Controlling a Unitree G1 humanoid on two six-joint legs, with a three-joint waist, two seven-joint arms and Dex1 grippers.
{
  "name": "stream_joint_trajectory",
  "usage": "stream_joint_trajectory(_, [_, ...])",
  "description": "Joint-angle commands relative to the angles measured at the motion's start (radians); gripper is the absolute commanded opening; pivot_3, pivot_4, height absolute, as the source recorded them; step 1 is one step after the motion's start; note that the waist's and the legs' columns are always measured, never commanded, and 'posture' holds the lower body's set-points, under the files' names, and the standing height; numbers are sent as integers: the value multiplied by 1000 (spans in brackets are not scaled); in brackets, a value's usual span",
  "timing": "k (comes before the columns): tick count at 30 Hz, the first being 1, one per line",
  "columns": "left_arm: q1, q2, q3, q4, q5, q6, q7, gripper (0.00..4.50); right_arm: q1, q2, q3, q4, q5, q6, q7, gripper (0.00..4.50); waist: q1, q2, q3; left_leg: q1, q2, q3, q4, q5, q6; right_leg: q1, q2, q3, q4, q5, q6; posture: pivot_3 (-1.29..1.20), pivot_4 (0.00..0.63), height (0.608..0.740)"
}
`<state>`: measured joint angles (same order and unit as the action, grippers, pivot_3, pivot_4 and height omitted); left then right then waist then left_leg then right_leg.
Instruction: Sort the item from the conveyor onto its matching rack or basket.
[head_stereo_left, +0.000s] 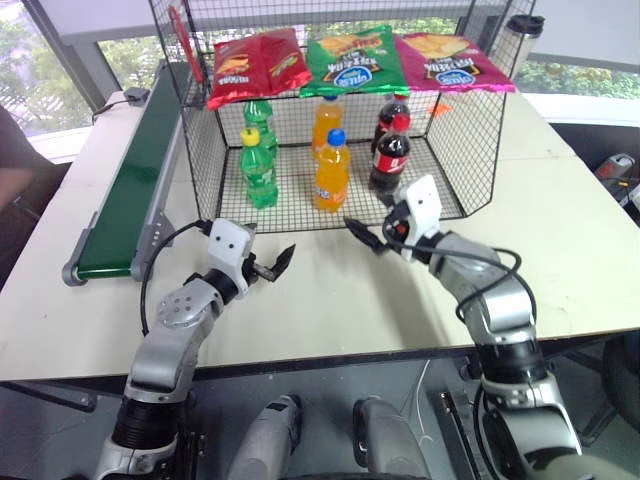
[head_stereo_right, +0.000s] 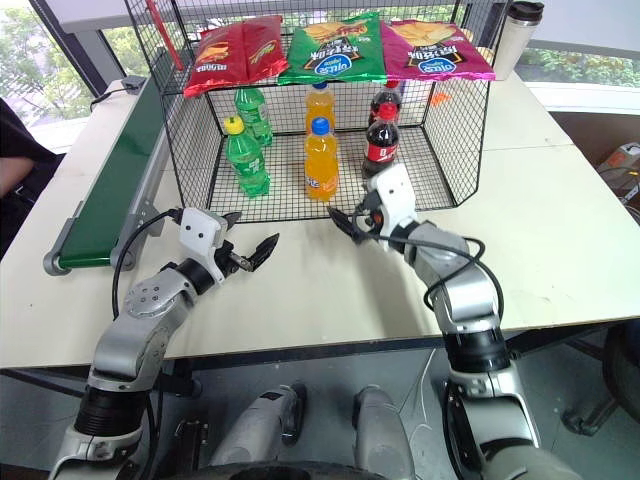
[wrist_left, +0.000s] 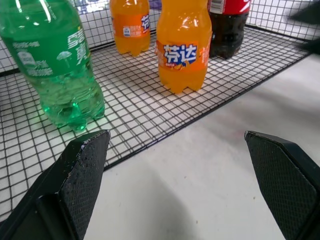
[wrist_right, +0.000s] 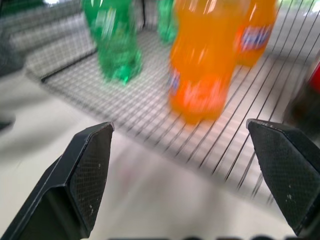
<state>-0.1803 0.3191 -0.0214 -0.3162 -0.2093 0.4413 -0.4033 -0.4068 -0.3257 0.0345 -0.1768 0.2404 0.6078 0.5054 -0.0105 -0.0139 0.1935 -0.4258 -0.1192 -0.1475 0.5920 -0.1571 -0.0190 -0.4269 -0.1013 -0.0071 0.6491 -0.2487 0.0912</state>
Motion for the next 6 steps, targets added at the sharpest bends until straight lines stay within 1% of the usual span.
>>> stream_joint_trajectory(1, [-5,3,14,-28,-14,-14,-8,4500,21,-20,-9,-84,12,22,-7,4389,0,0,0,0,0,1,0,0,0,0,0,0,0,0,0,0,150,739])
stream_joint_trajectory(6, [-1,-2,6,-25,-18,-24,-23,4500,36,-25,-8,-89,9,25,-12,4389,-2,0,0,0,3,4,0,0,0,0,0,1,-1,0,1,0,150,739])
